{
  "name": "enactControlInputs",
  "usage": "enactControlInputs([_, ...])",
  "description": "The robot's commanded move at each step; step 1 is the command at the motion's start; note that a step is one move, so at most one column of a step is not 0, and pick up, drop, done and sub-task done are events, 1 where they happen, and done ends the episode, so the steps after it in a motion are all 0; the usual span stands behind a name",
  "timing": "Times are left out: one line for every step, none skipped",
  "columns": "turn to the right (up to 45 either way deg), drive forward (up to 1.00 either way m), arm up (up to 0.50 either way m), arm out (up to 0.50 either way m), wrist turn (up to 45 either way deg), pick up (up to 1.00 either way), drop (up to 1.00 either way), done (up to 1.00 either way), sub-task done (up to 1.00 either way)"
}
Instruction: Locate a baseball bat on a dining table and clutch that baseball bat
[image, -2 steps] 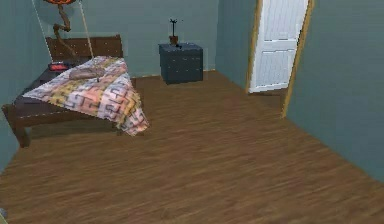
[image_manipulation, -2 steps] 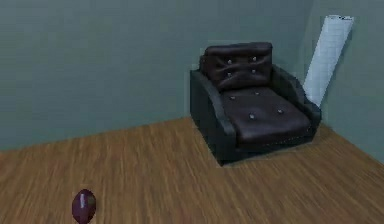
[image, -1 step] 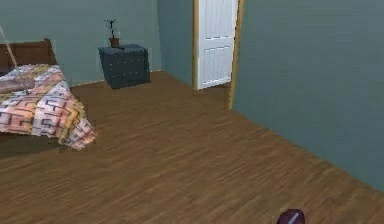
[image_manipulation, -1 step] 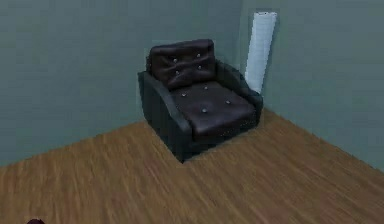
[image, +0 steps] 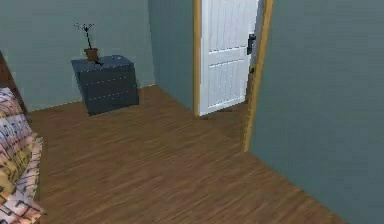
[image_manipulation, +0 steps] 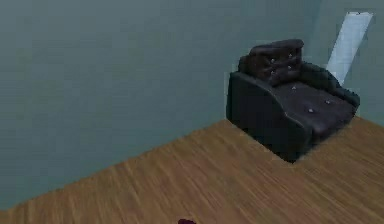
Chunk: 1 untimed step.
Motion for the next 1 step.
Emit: enactControlInputs([0.0, 1.00, 0.00, 0.00, 0.0, 0.00, 0.00, 0.00, 0.00])
